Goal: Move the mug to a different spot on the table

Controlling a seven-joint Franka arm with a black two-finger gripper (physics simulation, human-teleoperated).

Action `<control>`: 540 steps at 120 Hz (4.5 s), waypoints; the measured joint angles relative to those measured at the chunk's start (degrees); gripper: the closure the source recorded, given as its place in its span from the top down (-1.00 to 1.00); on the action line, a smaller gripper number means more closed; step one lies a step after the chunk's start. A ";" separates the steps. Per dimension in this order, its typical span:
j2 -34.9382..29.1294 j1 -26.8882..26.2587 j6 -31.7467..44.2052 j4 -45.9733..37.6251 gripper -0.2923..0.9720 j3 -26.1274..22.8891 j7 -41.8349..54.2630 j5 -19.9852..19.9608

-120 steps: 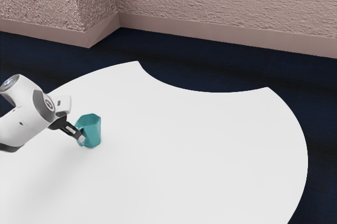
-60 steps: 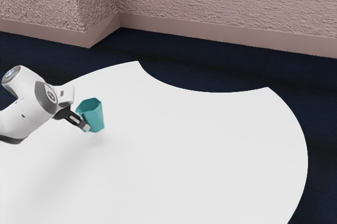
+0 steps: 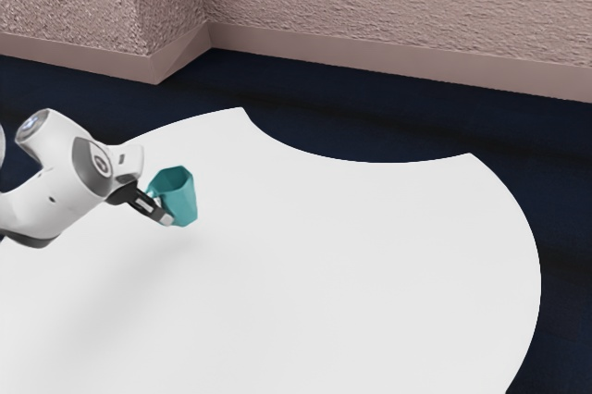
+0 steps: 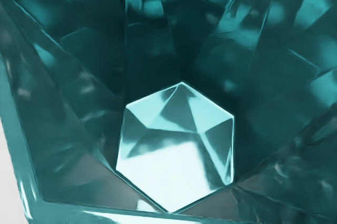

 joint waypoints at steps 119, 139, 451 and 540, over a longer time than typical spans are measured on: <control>3.89 4.75 -0.05 1.05 -0.52 -10.60 -0.09 -4.80; 6.57 4.72 0.27 2.75 -0.52 -12.65 -0.07 -5.82; -12.08 4.98 -3.29 -16.64 0.54 -21.43 -9.58 -12.10; -20.90 16.04 -54.42 19.34 0.54 -26.84 -38.78 30.94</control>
